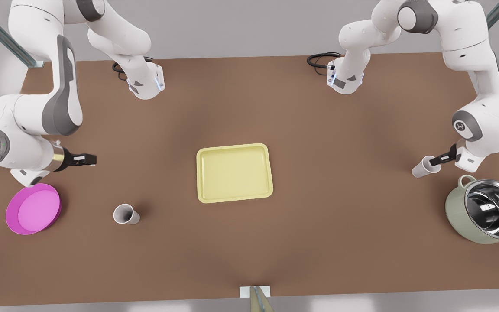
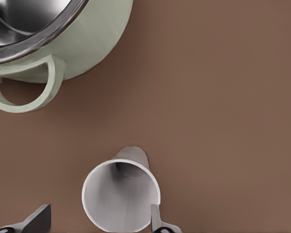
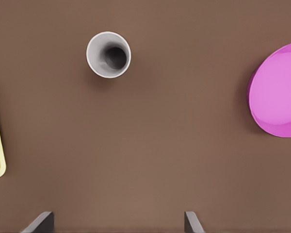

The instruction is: Use both arms to respectively pick up the white IKEA cups from the middle-left and middle-right positions, then place the white IKEA cups onto the middle-middle tray, ensuring that the cups remain upright and do not tip over

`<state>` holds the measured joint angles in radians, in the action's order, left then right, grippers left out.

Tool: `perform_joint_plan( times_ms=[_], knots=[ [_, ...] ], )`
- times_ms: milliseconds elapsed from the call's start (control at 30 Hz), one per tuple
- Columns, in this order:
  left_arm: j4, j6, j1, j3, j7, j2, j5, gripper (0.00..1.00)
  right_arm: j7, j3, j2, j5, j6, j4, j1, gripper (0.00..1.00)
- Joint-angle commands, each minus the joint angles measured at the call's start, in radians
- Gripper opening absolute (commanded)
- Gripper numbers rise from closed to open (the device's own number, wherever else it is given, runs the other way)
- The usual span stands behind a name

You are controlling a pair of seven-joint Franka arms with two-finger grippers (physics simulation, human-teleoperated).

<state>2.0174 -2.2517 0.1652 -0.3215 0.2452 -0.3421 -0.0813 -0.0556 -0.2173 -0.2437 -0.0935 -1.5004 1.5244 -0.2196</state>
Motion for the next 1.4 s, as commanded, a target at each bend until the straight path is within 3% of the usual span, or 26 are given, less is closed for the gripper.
perform_joint_plan(
  times_ms=[0, 233, 300, 333, 400, 467, 500, 533, 733, 800, 933, 1000, 1100, 1233, 1367],
  knots=[
    [0.011, -0.129, 0.008, -0.002, 0.206, -0.018, -0.025, 1.0, -0.003, 0.0, -0.011, 0.0, -0.012, 0.01, 0.0, 1.0],
    [0.011, -0.167, 0.034, -0.002, 0.207, -0.089, -0.023, 1.0, -0.003, 0.0, -0.072, 0.0, -0.067, 0.01, 0.0, 1.0],
    [0.012, -0.166, 0.042, -0.001, 0.206, -0.101, -0.026, 0.93, -0.003, 0.0, -0.095, -0.002, -0.083, 0.01, -0.001, 1.0],
    [0.012, -0.166, 0.042, -0.001, 0.206, -0.107, -0.026, 0.84, -0.003, 0.0, -0.103, -0.003, -0.1, 0.01, -0.001, 1.0],
    [0.012, -0.158, 0.042, -0.001, 0.206, -0.107, -0.026, 0.48, -0.003, 0.0, -0.131, -0.002, -0.132, 0.008, -0.007, 1.0],
    [0.014, -0.15, 0.042, 0.002, 0.204, -0.107, -0.026, 0.37, -0.003, 0.0, -0.164, -0.008, -0.17, 0.002, -0.006, 1.0],
    [0.012, -0.146, 0.042, 0.004, 0.204, -0.107, -0.026, 0.24, -0.001, 0.0, -0.177, -0.008, -0.185, 0.002, -0.006, 1.0],
    [0.012, -0.137, 0.042, 0.004, 0.204, -0.106, -0.026, 0.21, -0.003, 0.0, -0.183, -0.008, -0.201, 0.005, -0.006, 1.0],
    [0.004, -0.06, 0.005, 0.091, 0.063, 0.005, -0.025, 0.21, 0.014, -0.002, -0.284, -0.009, -0.383, -0.007, 0.0, 1.0],
    [-0.086, 0.095, -0.036, 0.217, -0.243, 0.055, -0.012, 0.21, 0.014, -0.002, -0.311, -0.012, -0.462, -0.024, 0.009, 1.0],
    [-0.439, 0.354, -0.193, 0.311, -0.664, -0.089, -0.008, 0.21, 0.017, -0.002, -0.361, -0.012, -0.506, -0.053, 0.019, 1.0],
    [-0.506, 0.356, -0.294, 0.335, -0.848, -0.13, -0.012, 0.21, 0.039, -0.002, -0.388, -0.014, -0.506, -0.079, 0.025, 1.0],
    [-0.635, 0.345, -0.296, 0.492, -1.029, -0.221, -0.011, 0.21, 0.068, -0.002, -0.423, -0.011, -0.508, -0.086, 0.025, 1.0],
    [-0.666, 0.305, -0.385, 0.588, -1.212, -0.307, 0.023, 0.21, 0.066, -0.002, -0.456, -0.011, -0.518, -0.093, 0.02, 1.0],
    [-0.637, 0.238, -0.515, 0.595, -1.337, -0.336, 0.021, 0.21, 0.066, -0.002, -0.497, -0.009, -0.534, -0.092, 0.014, 1.0]
  ],
)
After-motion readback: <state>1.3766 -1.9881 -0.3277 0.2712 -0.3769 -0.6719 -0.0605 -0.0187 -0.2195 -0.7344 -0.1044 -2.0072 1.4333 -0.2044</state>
